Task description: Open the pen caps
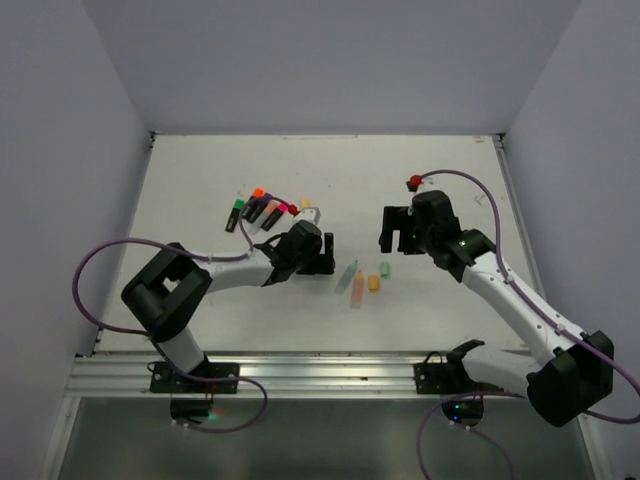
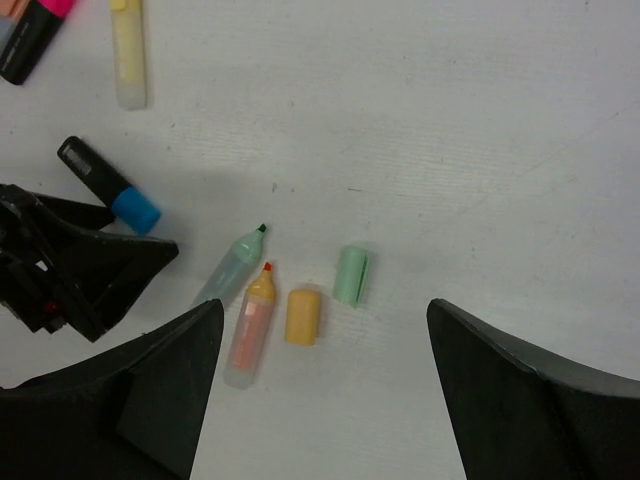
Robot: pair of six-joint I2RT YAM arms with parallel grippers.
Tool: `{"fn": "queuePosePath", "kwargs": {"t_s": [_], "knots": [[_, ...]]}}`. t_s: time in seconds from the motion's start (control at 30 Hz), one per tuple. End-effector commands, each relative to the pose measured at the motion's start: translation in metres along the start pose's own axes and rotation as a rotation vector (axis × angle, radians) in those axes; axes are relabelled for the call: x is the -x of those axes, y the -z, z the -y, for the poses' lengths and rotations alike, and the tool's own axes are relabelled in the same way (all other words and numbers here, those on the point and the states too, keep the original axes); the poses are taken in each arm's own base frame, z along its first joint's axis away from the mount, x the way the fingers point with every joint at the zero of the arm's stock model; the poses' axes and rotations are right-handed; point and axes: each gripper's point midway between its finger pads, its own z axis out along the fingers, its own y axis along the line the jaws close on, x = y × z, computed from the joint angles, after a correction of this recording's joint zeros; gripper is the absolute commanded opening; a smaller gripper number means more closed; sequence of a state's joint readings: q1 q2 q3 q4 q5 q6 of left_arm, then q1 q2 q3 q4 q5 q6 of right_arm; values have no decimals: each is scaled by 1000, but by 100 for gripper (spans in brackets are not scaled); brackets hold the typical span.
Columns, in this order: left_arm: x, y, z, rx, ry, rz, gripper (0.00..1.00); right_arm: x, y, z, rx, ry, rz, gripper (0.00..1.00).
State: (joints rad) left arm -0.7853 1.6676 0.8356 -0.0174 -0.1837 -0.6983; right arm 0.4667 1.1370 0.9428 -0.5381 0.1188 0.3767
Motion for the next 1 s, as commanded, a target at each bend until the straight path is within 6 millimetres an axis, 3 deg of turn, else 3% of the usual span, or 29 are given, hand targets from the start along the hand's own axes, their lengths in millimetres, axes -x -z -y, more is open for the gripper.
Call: {"fn": "queuePosePath", "kwargs": {"t_s": [0.0, 0.2, 0.3, 0.33, 0.43, 0.47, 0.5, 0.57, 0.73, 0.8, 0.97], "knots": [[19, -11, 33, -116, 60, 26, 88, 13, 2, -2, 2, -16, 59, 88], [58, -19, 65, -205, -8, 122, 89, 15, 5, -2, 5, -14, 77, 88], [77, -6, 59, -166, -139, 171, 91, 18, 11, -2, 14, -4, 95, 88], [90, 7, 55, -150, -213, 216, 91, 20, 13, -3, 19, -3, 106, 88], [100, 24, 36, -101, -391, 223, 91, 23, 19, -5, 41, -4, 137, 88], [87, 25, 20, -56, -443, 145, 91, 21, 19, -4, 43, -4, 138, 88], [90, 27, 17, -43, -477, 129, 91, 21, 19, -4, 43, -7, 141, 88], [72, 23, 3, -46, -560, 14, 89, 22, 19, -4, 48, -5, 154, 87], [54, 0, -9, -103, -638, -189, 84, 14, 16, -7, 72, -5, 141, 87], [43, -2, -5, -183, -655, -242, 80, 16, 18, -9, 83, -5, 147, 87], [53, -5, -25, -225, -642, -263, 79, 12, 24, -7, 92, -1, 153, 87]]}}
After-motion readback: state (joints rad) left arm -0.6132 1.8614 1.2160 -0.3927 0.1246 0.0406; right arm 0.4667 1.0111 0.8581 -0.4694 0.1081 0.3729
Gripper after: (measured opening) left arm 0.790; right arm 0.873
